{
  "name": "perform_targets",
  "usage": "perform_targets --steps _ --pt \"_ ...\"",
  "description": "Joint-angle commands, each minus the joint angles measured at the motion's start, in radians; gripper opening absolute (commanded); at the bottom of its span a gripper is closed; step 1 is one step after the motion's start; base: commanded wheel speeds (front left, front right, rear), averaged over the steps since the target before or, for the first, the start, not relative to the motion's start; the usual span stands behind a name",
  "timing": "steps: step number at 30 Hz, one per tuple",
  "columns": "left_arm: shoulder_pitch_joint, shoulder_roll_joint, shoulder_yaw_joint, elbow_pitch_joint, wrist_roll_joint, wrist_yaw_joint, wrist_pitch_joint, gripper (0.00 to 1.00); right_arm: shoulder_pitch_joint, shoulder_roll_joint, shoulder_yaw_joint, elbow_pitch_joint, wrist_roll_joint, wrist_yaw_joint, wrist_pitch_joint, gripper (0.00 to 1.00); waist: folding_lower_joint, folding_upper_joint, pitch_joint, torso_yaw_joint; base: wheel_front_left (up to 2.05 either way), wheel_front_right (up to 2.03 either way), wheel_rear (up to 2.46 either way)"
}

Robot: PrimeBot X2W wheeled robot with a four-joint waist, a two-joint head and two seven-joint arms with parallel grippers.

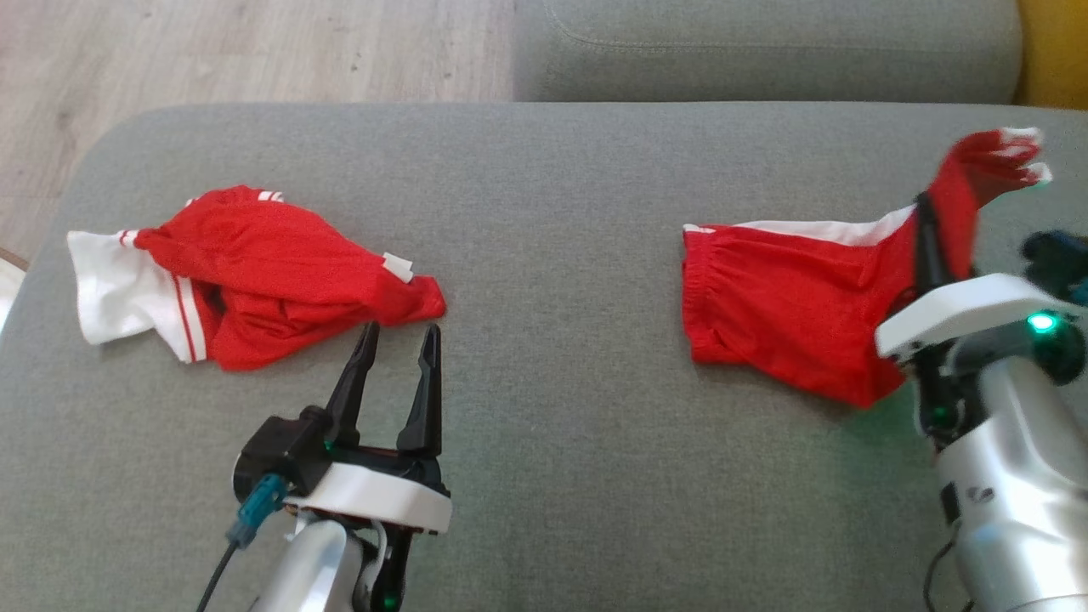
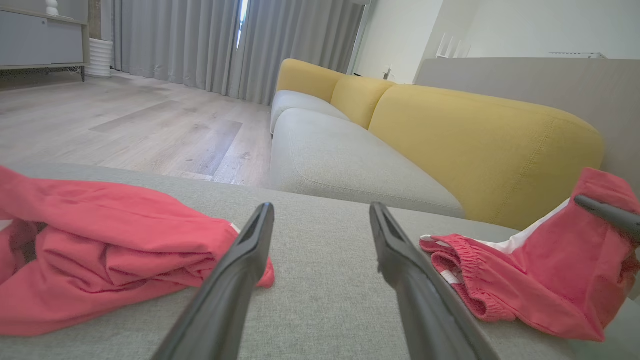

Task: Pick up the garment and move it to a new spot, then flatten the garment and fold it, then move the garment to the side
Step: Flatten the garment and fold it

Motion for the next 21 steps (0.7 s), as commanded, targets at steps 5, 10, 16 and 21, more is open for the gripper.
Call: perform_targets --steps 5,10,16,21 --pt "-0.012 0.007 0.033 -0.024 -0.009 0.003 -0.009 1.00 -0.009 0.022 0.144 -0.048 0.027 -0.001 0.014 0.00 0.0000 0.0000 -0.010 0.020 0.00 0.00 0.00" --pt "-0.011 0.007 0.026 -0.024 -0.010 0.003 -0.009 1.00 -0.029 0.031 0.236 -0.009 0.031 -0.001 0.024 0.00 0.0000 0.0000 -0.002 0.037 0.00 0.00 0.00" --pt "-0.020 0.007 0.018 -0.022 -0.013 0.003 -0.009 1.00 -0.059 0.037 0.337 0.068 0.035 -0.001 0.030 0.00 0.0000 0.0000 0.015 0.064 0.00 0.00 0.00" --pt "-0.018 0.007 0.021 -0.018 -0.013 0.004 -0.009 1.00 -0.076 0.045 0.424 0.108 0.056 -0.001 0.012 0.00 0.0000 0.0000 0.022 0.072 0.00 0.00 0.00"
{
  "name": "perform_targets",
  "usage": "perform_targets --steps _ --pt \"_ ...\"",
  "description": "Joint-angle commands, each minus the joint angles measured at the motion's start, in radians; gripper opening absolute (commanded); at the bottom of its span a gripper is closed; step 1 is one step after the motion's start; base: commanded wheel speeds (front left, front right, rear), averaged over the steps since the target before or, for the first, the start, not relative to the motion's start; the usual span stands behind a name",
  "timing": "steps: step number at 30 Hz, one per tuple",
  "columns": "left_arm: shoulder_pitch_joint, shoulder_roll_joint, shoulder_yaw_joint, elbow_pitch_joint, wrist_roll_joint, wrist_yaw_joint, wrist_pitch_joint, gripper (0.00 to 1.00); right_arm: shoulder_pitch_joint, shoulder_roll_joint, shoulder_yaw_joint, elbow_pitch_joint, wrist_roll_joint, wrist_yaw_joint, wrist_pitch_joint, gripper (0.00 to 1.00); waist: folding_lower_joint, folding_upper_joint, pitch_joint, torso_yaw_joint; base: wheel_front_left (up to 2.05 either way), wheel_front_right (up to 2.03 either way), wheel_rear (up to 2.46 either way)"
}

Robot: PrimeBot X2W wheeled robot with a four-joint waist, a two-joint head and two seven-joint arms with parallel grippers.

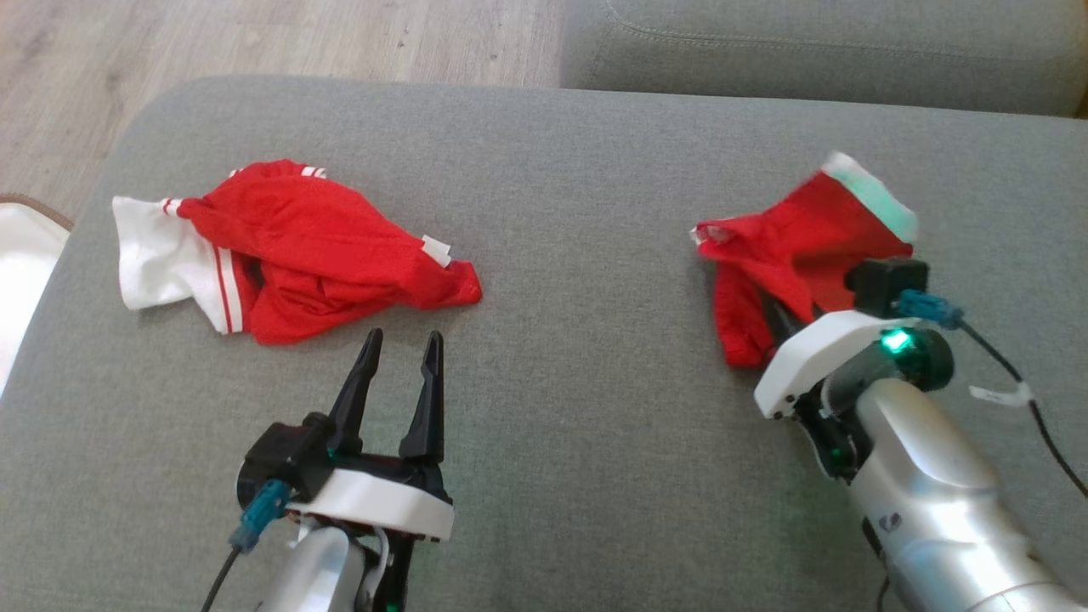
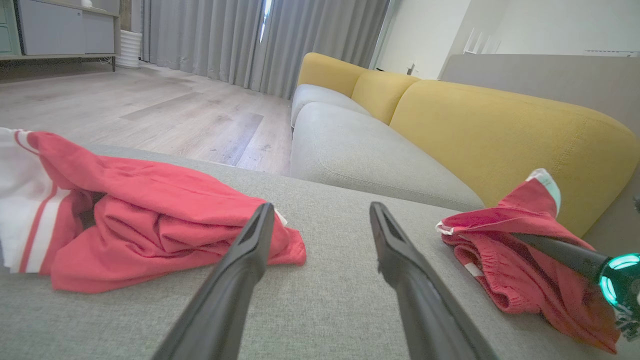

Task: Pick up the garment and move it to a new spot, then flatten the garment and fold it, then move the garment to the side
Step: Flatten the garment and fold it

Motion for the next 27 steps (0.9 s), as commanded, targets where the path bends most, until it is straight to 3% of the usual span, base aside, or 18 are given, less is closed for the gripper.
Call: perform_targets --steps 1,11,12,13,14,22,27 --pt "-0.028 0.006 0.028 -0.025 -0.004 0.003 -0.009 1.00 -0.043 0.017 0.034 -0.017 0.011 -0.001 -0.020 0.00 0.0000 0.0000 0.002 0.001 0.00 0.00 0.00" --pt "-0.034 0.006 0.032 -0.028 -0.009 0.008 -0.009 1.00 -0.077 0.030 0.183 0.082 0.033 -0.001 -0.021 0.00 0.0000 0.0000 0.012 -0.009 0.00 0.00 0.00" --pt "-0.035 0.006 0.032 -0.028 -0.009 0.008 -0.009 1.00 -0.083 0.030 0.199 0.095 0.028 -0.001 -0.024 0.18 0.0000 0.0000 0.014 -0.010 0.00 0.00 0.00" --pt "-0.036 0.006 0.032 -0.029 -0.010 0.009 -0.009 1.00 -0.087 0.030 0.209 0.108 0.027 -0.001 -0.031 0.82 0.0000 0.0000 0.015 -0.012 0.00 0.00 0.00" --pt "-0.037 0.006 0.032 -0.029 -0.010 0.009 -0.009 1.00 -0.089 0.032 0.217 0.120 0.029 -0.001 -0.034 1.00 0.0000 0.0000 0.015 -0.014 0.00 0.00 0.00" --pt "-0.038 0.006 0.046 -0.030 -0.006 0.011 -0.009 1.00 -0.112 0.038 0.291 0.156 0.038 -0.001 -0.088 1.00 0.0000 0.0000 0.000 -0.049 0.00 0.00 0.00" --pt "-0.036 0.006 0.062 -0.044 0.004 0.009 -0.009 1.00 -0.125 0.008 0.268 0.120 0.061 -0.001 -0.135 1.00 0.0000 0.0000 -0.021 -0.086 0.00 0.00 0.00"
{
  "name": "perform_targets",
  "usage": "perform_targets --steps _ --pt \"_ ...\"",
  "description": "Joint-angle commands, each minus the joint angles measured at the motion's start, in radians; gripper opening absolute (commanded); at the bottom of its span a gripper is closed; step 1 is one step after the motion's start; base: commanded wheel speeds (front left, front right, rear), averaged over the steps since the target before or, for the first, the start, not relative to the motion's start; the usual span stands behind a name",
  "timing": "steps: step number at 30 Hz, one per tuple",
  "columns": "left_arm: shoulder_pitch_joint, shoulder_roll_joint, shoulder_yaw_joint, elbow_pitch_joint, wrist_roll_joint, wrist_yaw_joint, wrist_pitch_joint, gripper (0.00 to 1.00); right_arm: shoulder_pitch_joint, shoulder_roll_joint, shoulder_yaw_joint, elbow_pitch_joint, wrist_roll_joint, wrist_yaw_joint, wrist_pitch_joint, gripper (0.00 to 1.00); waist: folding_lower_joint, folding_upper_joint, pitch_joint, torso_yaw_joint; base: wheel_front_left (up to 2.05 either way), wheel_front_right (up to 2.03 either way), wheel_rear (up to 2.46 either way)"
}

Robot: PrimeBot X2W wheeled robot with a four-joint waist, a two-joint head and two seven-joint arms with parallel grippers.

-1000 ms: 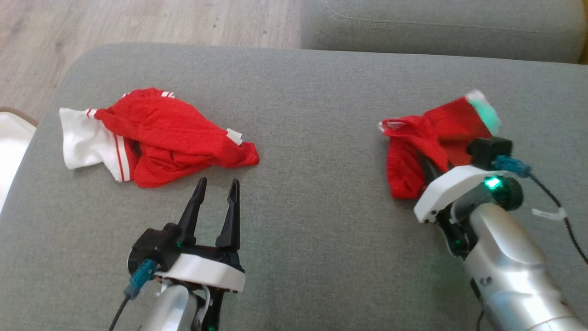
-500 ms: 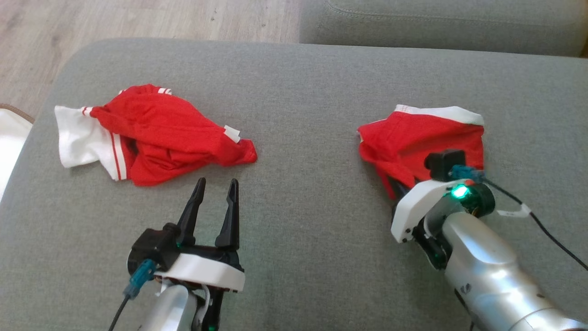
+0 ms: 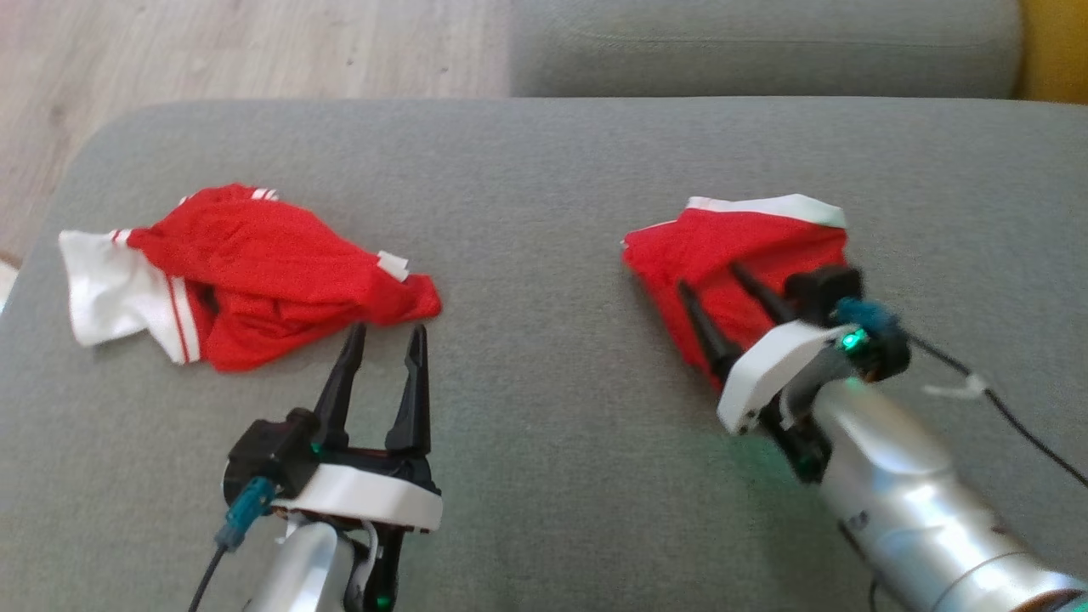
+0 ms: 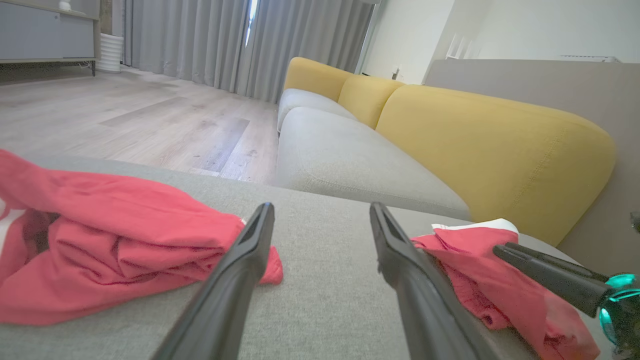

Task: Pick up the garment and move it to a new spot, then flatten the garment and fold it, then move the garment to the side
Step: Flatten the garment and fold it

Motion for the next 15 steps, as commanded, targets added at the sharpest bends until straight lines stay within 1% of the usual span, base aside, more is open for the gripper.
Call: perform_targets --steps 1,5,7,9,12,15 --pt "-0.035 0.006 0.040 -0.041 0.008 0.001 -0.009 1.00 -0.037 -0.019 -0.017 -0.043 0.015 -0.001 -0.022 1.00 0.0000 0.0000 -0.013 -0.021 0.00 0.00 0.00" --pt "-0.035 0.006 0.058 -0.064 0.016 -0.001 -0.009 1.00 -0.032 -0.085 -0.115 -0.113 0.005 -0.001 -0.034 1.00 0.0000 0.0000 -0.025 -0.055 0.00 0.00 0.00" --pt "-0.035 0.006 0.066 -0.074 0.021 -0.003 -0.009 1.00 -0.019 -0.124 -0.195 -0.172 -0.033 -0.001 -0.034 1.00 0.0000 0.0000 -0.028 -0.071 0.00 0.00 0.00" --pt "-0.036 0.006 0.073 -0.083 0.025 -0.006 -0.009 1.00 0.016 -0.147 -0.284 -0.233 -0.085 -0.001 -0.035 1.00 0.0000 0.0000 -0.030 -0.084 0.00 0.00 0.00" --pt "-0.034 0.006 0.083 -0.093 0.029 -0.009 -0.009 1.00 0.095 -0.145 -0.412 -0.325 -0.168 -0.001 -0.035 1.00 0.0000 0.0000 -0.034 -0.100 0.00 0.00 0.00" --pt "-0.028 0.006 0.085 -0.102 0.034 -0.015 -0.009 1.00 0.183 -0.111 -0.518 -0.413 -0.260 -0.001 -0.035 1.00 0.0000 0.0000 -0.036 -0.114 0.00 0.00 0.00"
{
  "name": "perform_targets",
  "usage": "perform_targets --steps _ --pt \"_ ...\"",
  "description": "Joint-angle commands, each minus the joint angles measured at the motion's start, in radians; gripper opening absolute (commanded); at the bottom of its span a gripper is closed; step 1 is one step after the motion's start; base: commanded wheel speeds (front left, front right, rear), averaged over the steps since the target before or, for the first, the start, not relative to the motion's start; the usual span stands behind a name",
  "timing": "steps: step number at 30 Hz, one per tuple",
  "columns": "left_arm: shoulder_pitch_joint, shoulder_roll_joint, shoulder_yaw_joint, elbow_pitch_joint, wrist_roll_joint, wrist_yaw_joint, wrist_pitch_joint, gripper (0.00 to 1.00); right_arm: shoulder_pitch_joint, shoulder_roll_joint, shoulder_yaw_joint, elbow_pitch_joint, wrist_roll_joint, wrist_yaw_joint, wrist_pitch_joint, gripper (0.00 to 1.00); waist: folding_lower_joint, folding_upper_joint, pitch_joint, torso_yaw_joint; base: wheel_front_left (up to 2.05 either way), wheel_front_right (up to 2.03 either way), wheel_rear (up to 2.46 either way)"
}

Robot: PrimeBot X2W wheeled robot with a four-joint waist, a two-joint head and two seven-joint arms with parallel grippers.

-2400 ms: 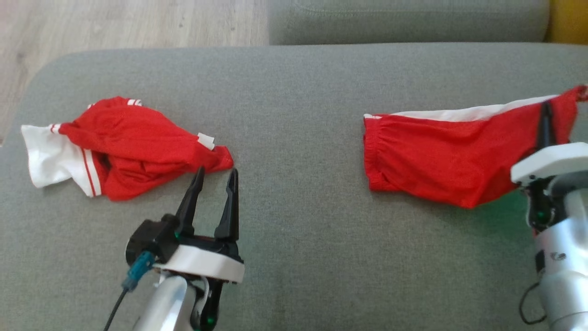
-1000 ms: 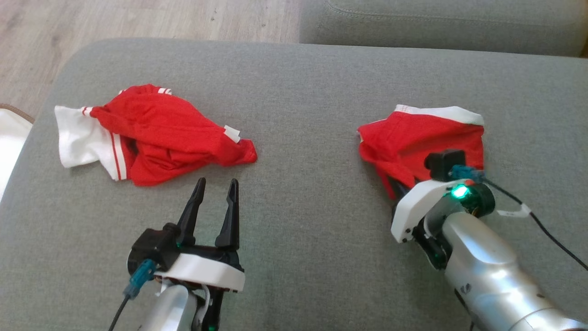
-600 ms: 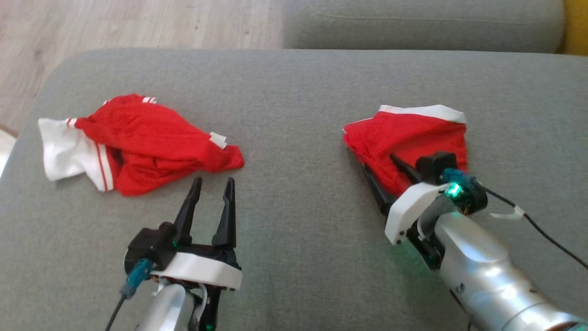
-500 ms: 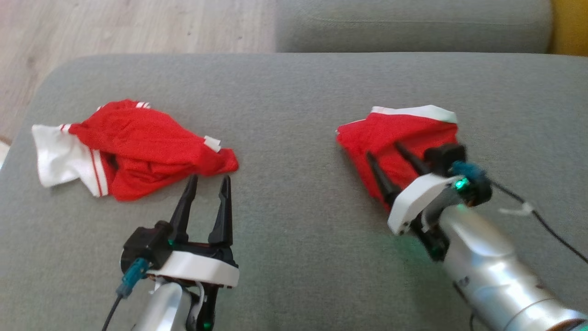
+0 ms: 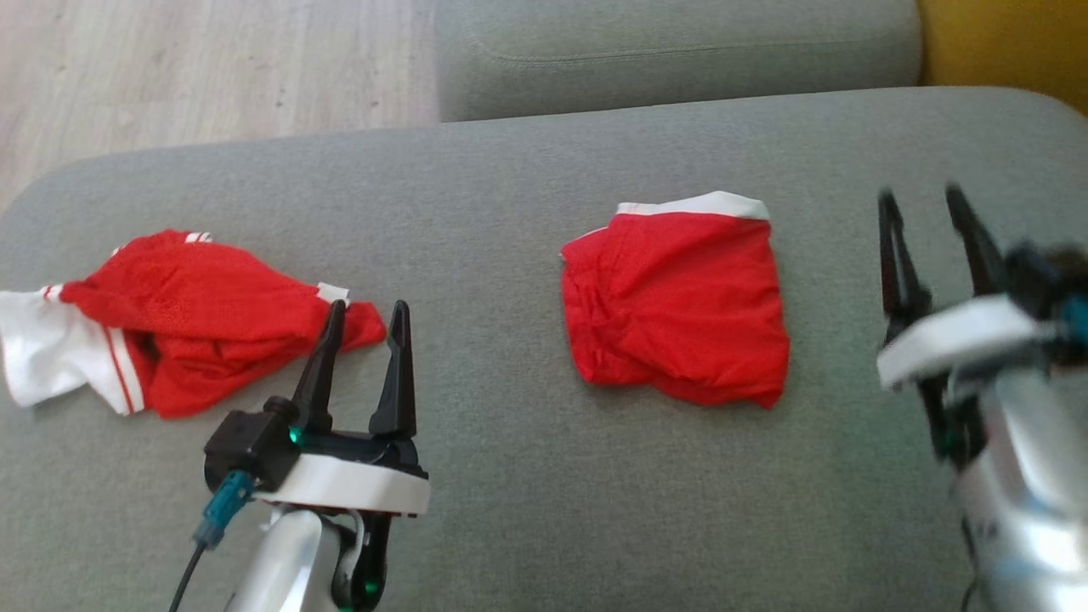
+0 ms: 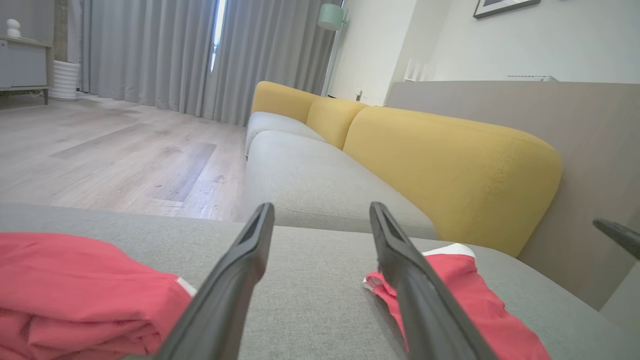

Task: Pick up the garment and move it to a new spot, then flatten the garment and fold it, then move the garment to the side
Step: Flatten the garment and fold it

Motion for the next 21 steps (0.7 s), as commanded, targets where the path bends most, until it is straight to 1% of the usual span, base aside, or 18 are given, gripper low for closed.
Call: perform_targets --steps 1,4,5,7,9,14,20,21 --pt "-0.025 0.006 0.038 -0.039 0.014 -0.006 -0.009 1.00 0.044 0.038 -0.037 -0.068 -0.042 -0.001 -0.011 1.00 0.0000 -0.0001 -0.003 -0.009 0.00 0.00 0.00" --pt "-0.015 0.006 0.030 -0.046 0.025 -0.011 -0.009 1.00 0.136 0.107 -0.121 -0.145 -0.117 -0.001 -0.011 1.00 0.0000 -0.0001 -0.006 -0.017 0.00 0.00 0.00" --pt "-0.015 0.006 0.030 -0.046 0.025 -0.011 -0.009 1.00 0.136 0.107 -0.121 -0.145 -0.117 -0.001 -0.011 1.00 0.0000 -0.0001 -0.006 -0.017 0.00 0.00 0.00" --pt "-0.006 0.006 0.029 -0.052 0.027 -0.013 -0.009 1.00 0.195 0.148 -0.160 -0.189 -0.154 -0.001 -0.011 1.00 0.0000 -0.0001 -0.006 -0.022 0.00 0.00 0.00" --pt "0.002 0.006 0.030 -0.059 0.025 -0.015 -0.009 1.00 0.240 0.175 -0.187 -0.227 -0.174 -0.001 -0.011 1.00 0.0000 -0.0001 -0.003 -0.030 0.00 0.00 0.00" --pt "0.013 0.006 0.028 -0.065 0.026 -0.018 -0.009 1.00 0.296 0.194 -0.197 -0.279 -0.196 -0.001 -0.011 1.00 0.0000 -0.0001 0.006 -0.038 0.00 0.00 0.00" --pt "0.000 0.006 0.017 -0.068 0.026 -0.021 -0.009 1.00 0.280 0.195 -0.188 -0.307 -0.169 -0.001 -0.010 1.00 0.0000 -0.0001 0.028 -0.025 0.00 0.00 0.00" --pt "-0.004 0.006 0.013 -0.068 0.025 -0.021 -0.009 1.00 0.273 0.195 -0.190 -0.308 -0.168 -0.001 -0.009 0.35 0.0000 -0.0001 0.035 -0.019 0.00 0.00 0.00"
